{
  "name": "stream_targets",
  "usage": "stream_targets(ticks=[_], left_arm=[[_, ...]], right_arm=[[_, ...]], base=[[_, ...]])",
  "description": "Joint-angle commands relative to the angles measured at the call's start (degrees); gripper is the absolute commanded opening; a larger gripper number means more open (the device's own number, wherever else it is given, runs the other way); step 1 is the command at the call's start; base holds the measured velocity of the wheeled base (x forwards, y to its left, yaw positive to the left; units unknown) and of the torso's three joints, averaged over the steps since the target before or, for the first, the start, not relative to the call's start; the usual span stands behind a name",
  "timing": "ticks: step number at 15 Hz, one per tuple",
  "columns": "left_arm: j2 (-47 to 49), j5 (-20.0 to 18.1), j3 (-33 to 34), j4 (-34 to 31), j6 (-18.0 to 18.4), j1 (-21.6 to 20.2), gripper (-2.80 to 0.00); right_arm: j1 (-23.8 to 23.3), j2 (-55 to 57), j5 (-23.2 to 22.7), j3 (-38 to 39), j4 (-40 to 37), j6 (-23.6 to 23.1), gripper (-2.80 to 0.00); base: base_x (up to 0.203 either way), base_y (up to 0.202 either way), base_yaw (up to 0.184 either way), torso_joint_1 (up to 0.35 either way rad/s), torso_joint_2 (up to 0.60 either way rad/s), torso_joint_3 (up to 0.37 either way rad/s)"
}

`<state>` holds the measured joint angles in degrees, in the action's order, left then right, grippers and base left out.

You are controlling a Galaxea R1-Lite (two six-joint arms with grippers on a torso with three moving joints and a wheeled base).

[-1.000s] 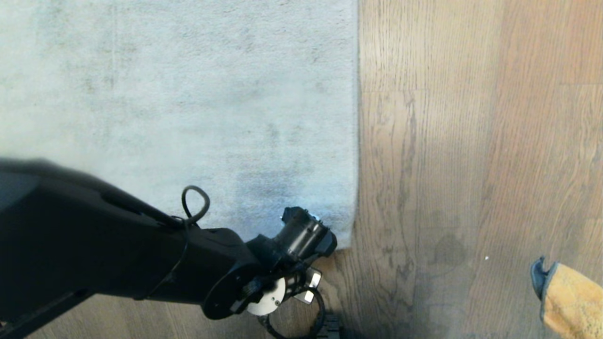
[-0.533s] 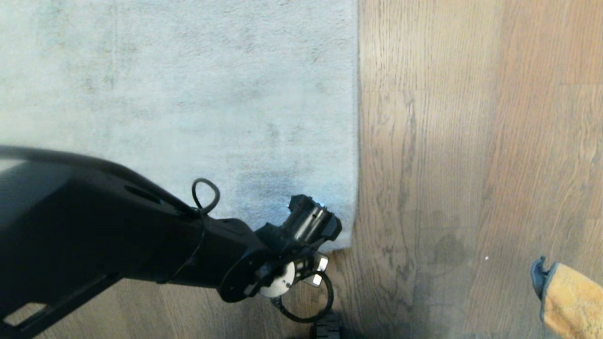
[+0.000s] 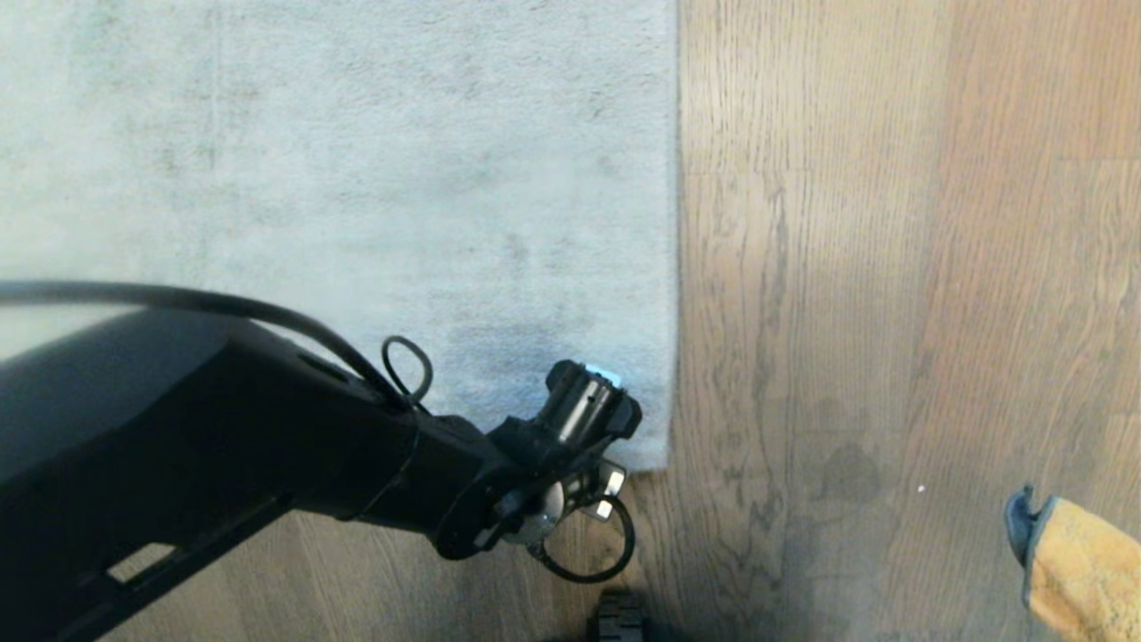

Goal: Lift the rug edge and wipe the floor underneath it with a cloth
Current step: Put down the rag

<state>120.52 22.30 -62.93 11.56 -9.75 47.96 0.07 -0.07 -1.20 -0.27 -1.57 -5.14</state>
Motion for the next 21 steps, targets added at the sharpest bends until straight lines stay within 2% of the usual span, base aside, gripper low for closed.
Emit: stream_targets(ticks=[1,8,13,18,21], left_arm=[[1.46,0.20,-0.08,0.66,0.00,-0.06,-2.80],[1.38,0.03,-0.09,1.71,-0.09,0.65,-2.80],[-3.47,0.20,1.01,1.20,-0.35,2.66,-2.80],[-12.09,0.30,5.10,1.35,-0.69,3.10,-2.80],[-18.58,0.37,12.24,1.38,-0.63,3.08,-2.80]], right_arm=[[0.01,0.07,-0.03,0.00,-0.02,-0.04,-2.80],[0.01,0.07,-0.03,0.00,-0.02,-0.04,-2.80],[0.01,0.07,-0.03,0.00,-0.02,-0.04,-2.80],[0.01,0.07,-0.03,0.00,-0.02,-0.04,-2.80],[0.01,0.07,-0.03,0.00,-0.02,-0.04,-2.80]], base=[[0.000,0.000,0.000,0.000,0.00,0.000],[0.000,0.000,0.000,0.000,0.00,0.000],[0.000,0.000,0.000,0.000,0.00,0.000],[0.000,0.000,0.000,0.000,0.00,0.000],[0.000,0.000,0.000,0.000,0.00,0.000]])
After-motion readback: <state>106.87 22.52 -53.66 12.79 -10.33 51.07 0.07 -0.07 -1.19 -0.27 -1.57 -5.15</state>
